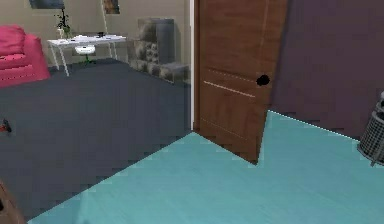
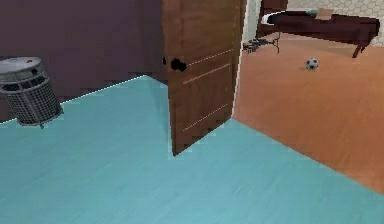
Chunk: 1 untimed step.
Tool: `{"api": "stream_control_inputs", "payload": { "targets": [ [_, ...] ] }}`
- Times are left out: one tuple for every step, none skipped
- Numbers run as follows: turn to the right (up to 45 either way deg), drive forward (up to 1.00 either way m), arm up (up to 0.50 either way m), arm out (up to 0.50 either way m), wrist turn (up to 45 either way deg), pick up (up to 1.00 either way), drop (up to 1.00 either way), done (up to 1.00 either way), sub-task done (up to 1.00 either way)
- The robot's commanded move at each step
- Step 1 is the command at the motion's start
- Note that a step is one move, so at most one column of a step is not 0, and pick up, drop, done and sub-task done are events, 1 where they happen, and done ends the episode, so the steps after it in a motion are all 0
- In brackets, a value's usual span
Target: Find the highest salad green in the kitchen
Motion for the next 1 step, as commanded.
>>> {"api": "stream_control_inputs", "payload": {
  "targets": [
    [0.0,0.40,0.00,0.00,0.0,0.00,0.00,0.00,0.00]
  ]
}}
